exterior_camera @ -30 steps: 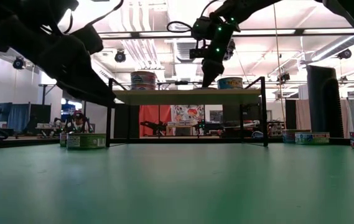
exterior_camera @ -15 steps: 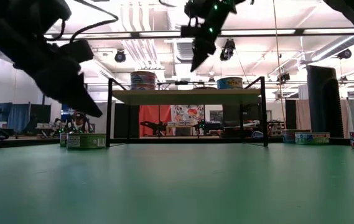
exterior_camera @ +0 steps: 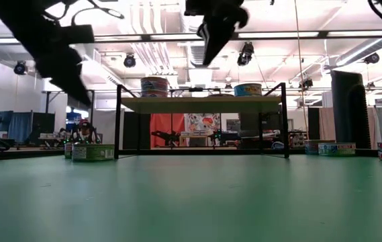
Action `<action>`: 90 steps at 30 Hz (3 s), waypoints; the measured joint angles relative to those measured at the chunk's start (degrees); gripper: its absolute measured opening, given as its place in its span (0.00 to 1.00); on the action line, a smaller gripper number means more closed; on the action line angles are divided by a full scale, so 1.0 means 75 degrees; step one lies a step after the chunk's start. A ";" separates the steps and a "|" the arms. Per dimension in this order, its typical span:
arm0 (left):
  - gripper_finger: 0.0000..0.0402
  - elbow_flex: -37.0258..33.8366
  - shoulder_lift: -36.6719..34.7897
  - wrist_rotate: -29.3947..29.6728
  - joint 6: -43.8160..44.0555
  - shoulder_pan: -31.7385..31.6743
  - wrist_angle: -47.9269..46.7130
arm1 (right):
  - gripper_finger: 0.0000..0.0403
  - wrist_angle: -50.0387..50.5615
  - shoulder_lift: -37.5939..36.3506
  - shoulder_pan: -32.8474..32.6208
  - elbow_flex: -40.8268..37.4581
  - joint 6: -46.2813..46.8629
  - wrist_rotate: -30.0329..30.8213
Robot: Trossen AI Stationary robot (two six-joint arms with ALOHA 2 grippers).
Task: Stack canned seafood by type on shelf
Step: Stack the blue tuna can on top of the blue tuna can on the shelf
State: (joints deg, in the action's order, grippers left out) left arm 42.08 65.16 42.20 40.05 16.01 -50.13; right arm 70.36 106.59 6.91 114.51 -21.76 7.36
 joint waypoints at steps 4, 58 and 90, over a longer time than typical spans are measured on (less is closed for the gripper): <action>1.00 -0.0200 -0.0037 -0.1128 0.0305 0.0361 0.0063 | 0.03 0.0143 -0.0006 -0.1038 -0.0487 0.0749 0.0332; 0.00 0.4004 0.5258 -0.6179 0.7007 0.5714 -0.1613 | 0.03 -0.0914 -0.0647 -0.3772 -0.4559 0.4686 0.1498; 0.00 0.4682 0.5264 -0.5245 0.1360 0.2583 -0.1535 | 0.03 -0.0855 -0.0915 -0.5149 -0.5146 0.6562 0.1417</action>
State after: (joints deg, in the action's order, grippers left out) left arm 77.19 104.64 2.87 50.25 35.38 -61.65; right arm 63.95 99.72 -31.71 75.92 27.46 17.99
